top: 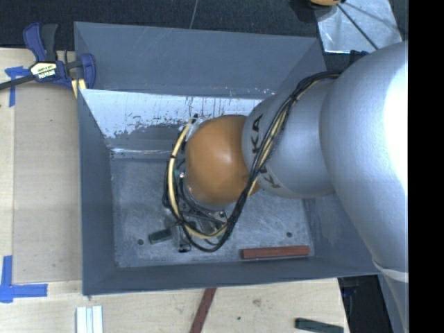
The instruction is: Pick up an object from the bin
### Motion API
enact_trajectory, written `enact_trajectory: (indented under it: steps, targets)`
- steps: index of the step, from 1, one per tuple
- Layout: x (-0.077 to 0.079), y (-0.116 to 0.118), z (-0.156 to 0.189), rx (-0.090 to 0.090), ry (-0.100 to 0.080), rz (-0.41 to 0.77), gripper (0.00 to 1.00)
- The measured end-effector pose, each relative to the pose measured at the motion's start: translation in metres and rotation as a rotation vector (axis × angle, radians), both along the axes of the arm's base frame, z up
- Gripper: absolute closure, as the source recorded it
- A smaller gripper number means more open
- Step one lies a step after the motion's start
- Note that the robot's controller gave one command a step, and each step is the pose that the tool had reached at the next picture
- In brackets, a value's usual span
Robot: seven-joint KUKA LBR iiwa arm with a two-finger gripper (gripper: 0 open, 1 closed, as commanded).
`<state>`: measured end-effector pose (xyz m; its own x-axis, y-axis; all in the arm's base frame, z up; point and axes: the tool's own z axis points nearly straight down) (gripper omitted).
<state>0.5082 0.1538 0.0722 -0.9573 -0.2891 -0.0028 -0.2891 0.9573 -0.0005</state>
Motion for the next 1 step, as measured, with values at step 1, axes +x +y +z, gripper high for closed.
enact_trajectory:
  steps: [1]
  targets:
    - [-0.0011, 0.0002, -0.0019, 0.000, 0.004, 0.000, 0.00]
